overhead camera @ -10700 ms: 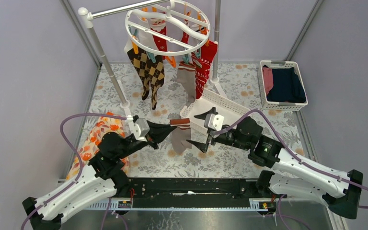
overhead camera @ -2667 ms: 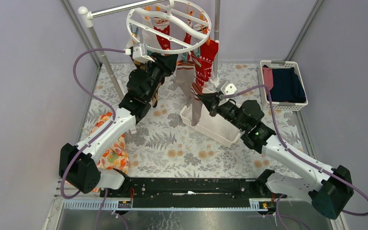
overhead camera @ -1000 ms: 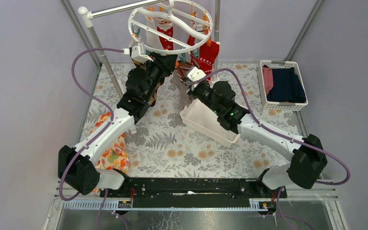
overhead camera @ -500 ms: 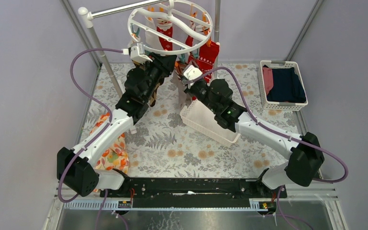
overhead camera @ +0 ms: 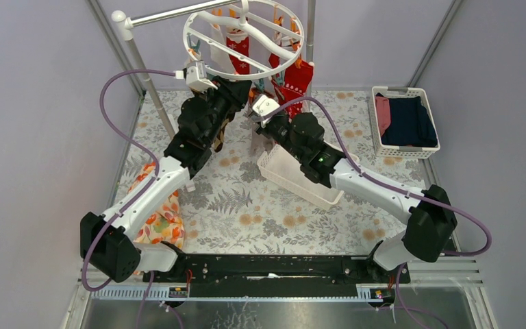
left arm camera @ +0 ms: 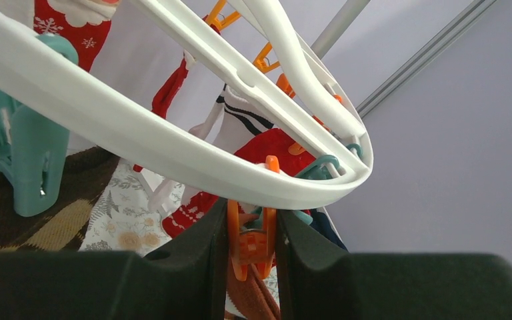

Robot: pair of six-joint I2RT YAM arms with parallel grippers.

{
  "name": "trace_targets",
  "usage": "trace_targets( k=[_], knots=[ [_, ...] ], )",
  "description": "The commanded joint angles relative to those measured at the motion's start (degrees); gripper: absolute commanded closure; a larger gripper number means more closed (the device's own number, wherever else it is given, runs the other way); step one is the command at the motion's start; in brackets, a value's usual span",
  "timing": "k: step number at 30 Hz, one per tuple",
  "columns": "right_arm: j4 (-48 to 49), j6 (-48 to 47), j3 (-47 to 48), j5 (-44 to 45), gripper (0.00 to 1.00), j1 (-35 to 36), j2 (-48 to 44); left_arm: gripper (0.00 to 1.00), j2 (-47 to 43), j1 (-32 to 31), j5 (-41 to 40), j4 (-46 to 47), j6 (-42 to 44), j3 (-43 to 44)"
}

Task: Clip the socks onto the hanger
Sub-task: Clamp the sock onto the hanger.

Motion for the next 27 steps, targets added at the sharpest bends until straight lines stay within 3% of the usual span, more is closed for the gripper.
trace_targets(
  k=[1, 27],
  knots=[
    [-0.3, -2.1, 2.78, 3.02, 1.0, 0.66, 0.49, 0.77, -1.35, 0.41, -1.74, -1.72, 0.03, 1.49],
    [-3.91, -6.15, 6.43, 1.53, 1.0, 0.94, 2.81, 0.79, -1.11, -0.62, -5.26, -9.57, 5.11, 4.55]
  ],
)
